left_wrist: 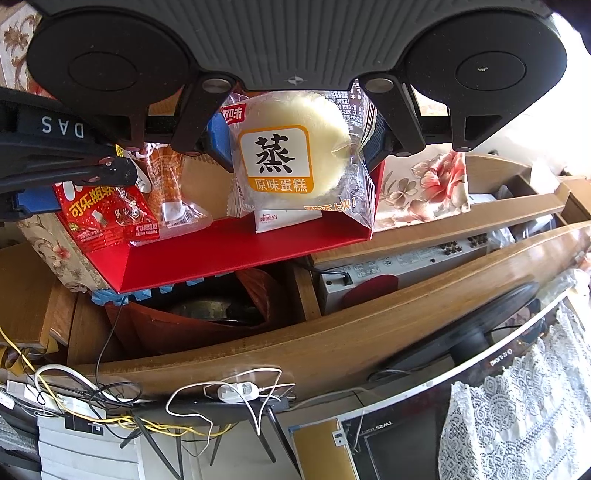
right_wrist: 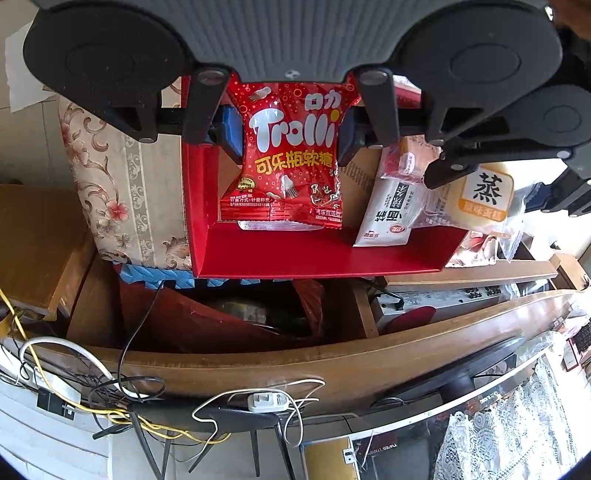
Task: Organize snacks
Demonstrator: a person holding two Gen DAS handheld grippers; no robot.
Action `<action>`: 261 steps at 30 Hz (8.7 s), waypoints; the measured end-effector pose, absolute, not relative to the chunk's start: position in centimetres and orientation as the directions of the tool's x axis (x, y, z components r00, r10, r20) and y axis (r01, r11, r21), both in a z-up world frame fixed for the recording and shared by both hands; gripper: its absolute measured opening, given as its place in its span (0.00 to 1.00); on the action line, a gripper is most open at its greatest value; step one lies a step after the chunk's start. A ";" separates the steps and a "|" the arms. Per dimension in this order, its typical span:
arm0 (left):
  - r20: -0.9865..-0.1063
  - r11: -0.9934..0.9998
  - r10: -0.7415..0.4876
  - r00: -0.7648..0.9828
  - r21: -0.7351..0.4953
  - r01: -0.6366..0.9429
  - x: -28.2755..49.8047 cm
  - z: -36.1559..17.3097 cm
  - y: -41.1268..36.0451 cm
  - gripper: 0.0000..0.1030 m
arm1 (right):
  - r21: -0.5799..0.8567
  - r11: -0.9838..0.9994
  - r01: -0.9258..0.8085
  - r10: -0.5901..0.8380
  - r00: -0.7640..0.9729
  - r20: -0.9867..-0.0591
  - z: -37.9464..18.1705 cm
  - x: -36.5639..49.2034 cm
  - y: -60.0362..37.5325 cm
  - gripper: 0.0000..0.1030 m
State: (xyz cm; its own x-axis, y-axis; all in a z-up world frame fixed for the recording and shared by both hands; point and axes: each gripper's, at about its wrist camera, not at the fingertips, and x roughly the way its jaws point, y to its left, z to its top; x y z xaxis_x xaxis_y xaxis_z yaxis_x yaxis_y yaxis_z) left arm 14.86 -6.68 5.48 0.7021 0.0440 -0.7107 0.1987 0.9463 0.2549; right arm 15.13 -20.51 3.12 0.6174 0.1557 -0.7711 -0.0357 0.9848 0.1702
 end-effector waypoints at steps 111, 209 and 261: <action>-0.857 0.955 -0.028 0.515 0.130 0.268 2.4 3.3 -0.7 0.89 | 0.118 0.971 -0.208 0.213 0.530 -0.820 2.7 2.2 -15.8 0.54; -0.966 0.504 -0.206 0.156 0.032 0.863 5.0 -2.4 0.7 0.98 | 0.129 0.648 -0.750 0.312 0.106 -0.944 -4.0 -1.1 -11.7 0.71; -0.986 0.366 -0.128 0.104 0.051 0.929 0.2 -2.8 1.8 1.00 | 0.031 0.520 -0.854 0.180 0.074 -0.981 -4.7 -5.1 -12.0 0.75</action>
State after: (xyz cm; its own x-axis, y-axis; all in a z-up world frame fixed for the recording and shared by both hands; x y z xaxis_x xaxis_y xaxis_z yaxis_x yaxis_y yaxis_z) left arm 0.21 1.77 -2.83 0.1042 -0.1282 -0.9863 0.9291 0.3662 0.0506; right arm -5.07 -12.00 -4.68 0.0737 0.1795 -0.9810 -0.8538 0.5196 0.0309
